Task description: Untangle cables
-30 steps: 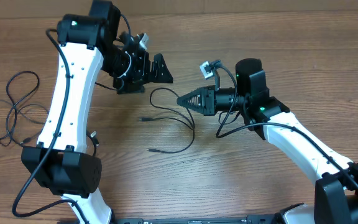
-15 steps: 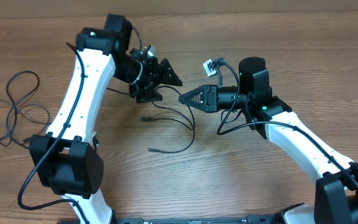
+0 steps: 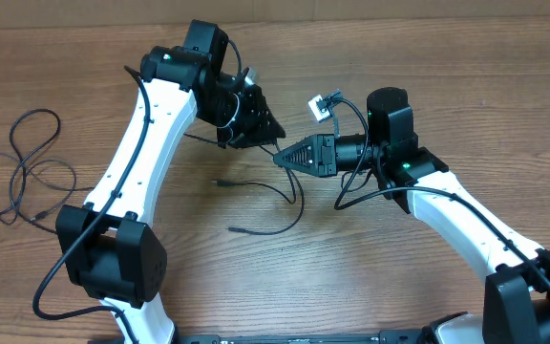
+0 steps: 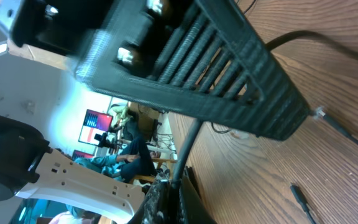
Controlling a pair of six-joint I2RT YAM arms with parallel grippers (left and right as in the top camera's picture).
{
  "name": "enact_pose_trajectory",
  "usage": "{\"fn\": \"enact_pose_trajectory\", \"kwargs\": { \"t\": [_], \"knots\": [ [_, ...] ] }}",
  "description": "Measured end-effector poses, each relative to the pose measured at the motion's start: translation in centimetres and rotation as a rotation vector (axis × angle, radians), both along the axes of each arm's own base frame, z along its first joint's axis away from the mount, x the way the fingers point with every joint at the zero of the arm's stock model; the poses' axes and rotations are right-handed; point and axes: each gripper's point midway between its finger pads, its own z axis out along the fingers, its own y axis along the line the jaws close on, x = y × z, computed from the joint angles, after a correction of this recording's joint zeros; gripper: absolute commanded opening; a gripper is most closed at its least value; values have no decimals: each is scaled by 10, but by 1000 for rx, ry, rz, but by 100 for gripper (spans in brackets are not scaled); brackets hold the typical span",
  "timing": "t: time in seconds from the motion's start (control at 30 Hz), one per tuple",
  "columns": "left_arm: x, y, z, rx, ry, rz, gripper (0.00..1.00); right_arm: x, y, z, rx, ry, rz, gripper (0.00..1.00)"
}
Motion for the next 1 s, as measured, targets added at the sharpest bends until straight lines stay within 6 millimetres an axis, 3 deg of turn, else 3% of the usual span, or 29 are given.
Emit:
{"fn": "enact_pose_trajectory", "kwargs": {
  "t": [0.17, 0.2, 0.3, 0.47, 0.67, 0.8, 1.0],
  "knots": [
    [4, 5, -6, 53, -25, 8, 4, -1, -1, -4, -12, 27, -3, 6],
    [7, 6, -8, 72, -42, 11, 4, -2, -1, -6, -18, 43, -4, 20],
    [14, 14, -14, 134, -83, 16, 4, -7, -3, -15, -45, 97, 0, 46],
    [27, 35, -6, 268, -187, 4, 4, -17, -15, -54, -194, 233, -59, 61],
    [58, 77, 67, 456, -451, 48, 4, -23, -56, -121, -551, 358, -241, 70],
    [75, 135, 126, 616, -609, 191, 4, -26, -85, -146, -741, 375, -331, 71],
    [78, 233, 200, 767, -760, 469, 6, -20, -101, -156, -834, 337, -386, 71]
  ]
}}
